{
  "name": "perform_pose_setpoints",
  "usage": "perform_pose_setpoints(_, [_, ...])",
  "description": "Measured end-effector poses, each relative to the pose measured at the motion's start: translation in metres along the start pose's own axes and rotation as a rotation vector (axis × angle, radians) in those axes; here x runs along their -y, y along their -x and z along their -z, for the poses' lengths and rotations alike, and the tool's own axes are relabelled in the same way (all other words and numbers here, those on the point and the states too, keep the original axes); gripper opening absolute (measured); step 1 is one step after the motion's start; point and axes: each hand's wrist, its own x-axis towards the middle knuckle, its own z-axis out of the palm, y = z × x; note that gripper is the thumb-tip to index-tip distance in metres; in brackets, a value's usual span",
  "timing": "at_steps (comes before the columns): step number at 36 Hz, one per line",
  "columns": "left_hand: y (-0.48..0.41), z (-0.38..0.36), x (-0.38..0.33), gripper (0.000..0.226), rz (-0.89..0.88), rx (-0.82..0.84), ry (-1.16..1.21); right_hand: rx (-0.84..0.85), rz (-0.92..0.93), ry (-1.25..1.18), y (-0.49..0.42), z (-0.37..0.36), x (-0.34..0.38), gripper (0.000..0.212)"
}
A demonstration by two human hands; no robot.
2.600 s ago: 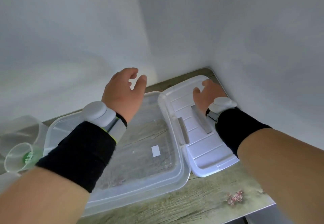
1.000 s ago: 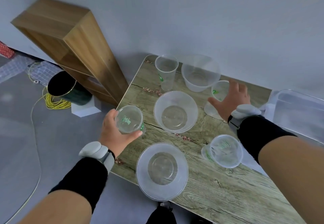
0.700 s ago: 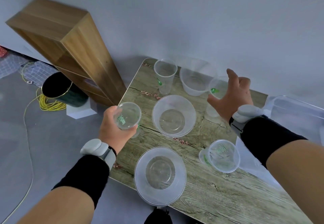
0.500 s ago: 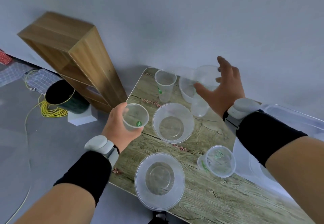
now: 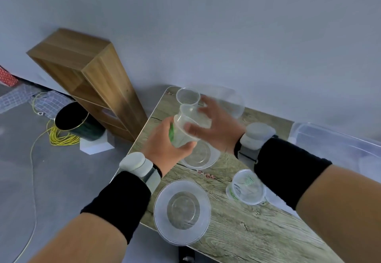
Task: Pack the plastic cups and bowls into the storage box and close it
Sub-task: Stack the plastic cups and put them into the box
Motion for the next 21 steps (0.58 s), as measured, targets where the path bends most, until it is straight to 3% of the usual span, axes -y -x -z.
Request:
perform_pose_setpoints(4, [0.004,-0.007,-0.006,0.067,-0.03,0.053,-0.01,0.17,-0.102,0.029,0.016,0.002,-0.013,0.116])
perform_pose_setpoints(8, [0.011,-0.015,-0.012,0.065,-0.035,0.066,-0.056,0.101,-0.161,-0.008,0.022,0.013,-0.025,0.092])
perform_pose_setpoints(11, [0.011,-0.021,-0.014,0.061,-0.016,0.087,-0.093,0.044,-0.177,0.026,0.032,0.022,-0.043,0.106])
perform_pose_setpoints(14, [0.014,-0.027,-0.009,0.07,0.028,0.09,-0.126,0.104,-0.25,0.218,0.048,0.028,-0.07,0.119])
perform_pose_setpoints(17, [0.021,-0.035,-0.005,0.086,0.085,0.113,-0.172,0.284,-0.281,0.449,0.068,0.025,-0.092,0.118])
perform_pose_setpoints(21, [0.031,-0.045,0.002,0.082,0.099,0.141,-0.195,0.46,-0.252,0.716,0.084,0.015,-0.115,0.129])
